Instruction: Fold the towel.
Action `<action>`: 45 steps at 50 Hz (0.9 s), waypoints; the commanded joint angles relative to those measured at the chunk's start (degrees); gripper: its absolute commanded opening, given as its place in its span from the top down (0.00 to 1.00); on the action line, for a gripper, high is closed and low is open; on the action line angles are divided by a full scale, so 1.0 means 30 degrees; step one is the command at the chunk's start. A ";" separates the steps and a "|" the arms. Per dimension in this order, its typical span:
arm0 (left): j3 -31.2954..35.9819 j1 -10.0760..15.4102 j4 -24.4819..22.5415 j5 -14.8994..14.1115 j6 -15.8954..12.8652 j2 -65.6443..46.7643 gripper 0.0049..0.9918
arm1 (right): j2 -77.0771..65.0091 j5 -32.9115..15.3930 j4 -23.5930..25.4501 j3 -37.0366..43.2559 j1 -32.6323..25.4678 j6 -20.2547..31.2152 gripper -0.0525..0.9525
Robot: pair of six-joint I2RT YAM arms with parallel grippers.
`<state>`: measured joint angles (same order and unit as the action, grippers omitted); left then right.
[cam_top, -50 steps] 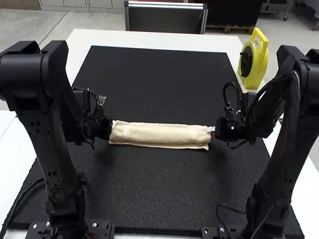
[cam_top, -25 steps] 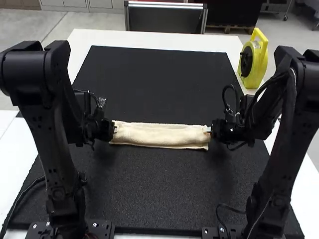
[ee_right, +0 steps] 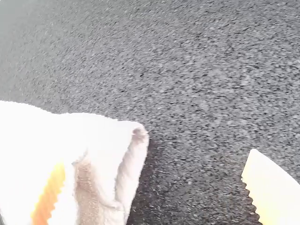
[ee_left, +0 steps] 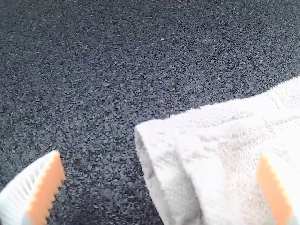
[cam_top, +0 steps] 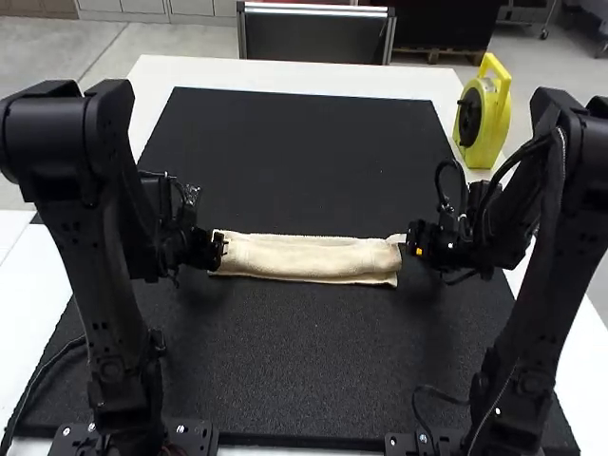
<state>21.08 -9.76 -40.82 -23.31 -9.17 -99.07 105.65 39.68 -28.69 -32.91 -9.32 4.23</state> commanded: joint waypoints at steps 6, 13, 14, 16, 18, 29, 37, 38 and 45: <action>-0.0142 -0.0204 -0.0164 0.0094 0.0097 -0.0083 0.03 | 0.0439 -0.1010 0.0832 -0.0252 -0.0584 0.0348 0.05; -0.0142 -0.0204 -0.0134 0.0094 0.0097 -0.0054 0.03 | 0.0351 -0.0542 0.1682 -0.0252 -0.0584 0.0700 0.05; -0.0142 -0.0204 -0.0134 0.0094 0.0127 -0.0054 0.03 | 0.0351 -0.0542 0.1828 -0.0223 -0.0555 0.0817 0.05; -0.0142 -0.0204 -0.0164 0.0065 0.0127 -0.0054 0.03 | 0.0351 -0.0542 0.2121 -0.0223 -0.0555 0.0993 0.05; -0.0142 -0.0204 -0.0164 0.0065 0.0127 -0.0083 0.03 | 0.0293 -0.0542 0.2502 -0.0223 -0.0555 0.1168 0.05; -0.0142 -0.0204 -0.0222 0.0094 0.0185 -0.0054 0.03 | -0.0059 -0.0336 0.4582 -0.0223 -0.0291 0.2282 0.05; -0.0142 -0.0204 -0.0339 0.0065 0.0420 -0.0054 0.03 | -0.0674 -0.0307 0.5490 -0.0223 0.0236 0.2633 0.05; -0.0142 -0.0204 -0.0339 0.0036 0.0420 -0.0054 0.03 | -0.0762 -0.0307 0.5549 -0.0223 0.0295 0.2604 0.05; -0.0142 -0.0204 -0.0339 -0.0111 0.0449 -0.0025 0.03 | -0.1494 -0.0278 0.5930 -0.0311 0.0500 0.2457 0.05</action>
<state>21.08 -9.76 -41.43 -23.35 -8.49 -99.04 102.32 39.62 -13.34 -35.77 -8.99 12.49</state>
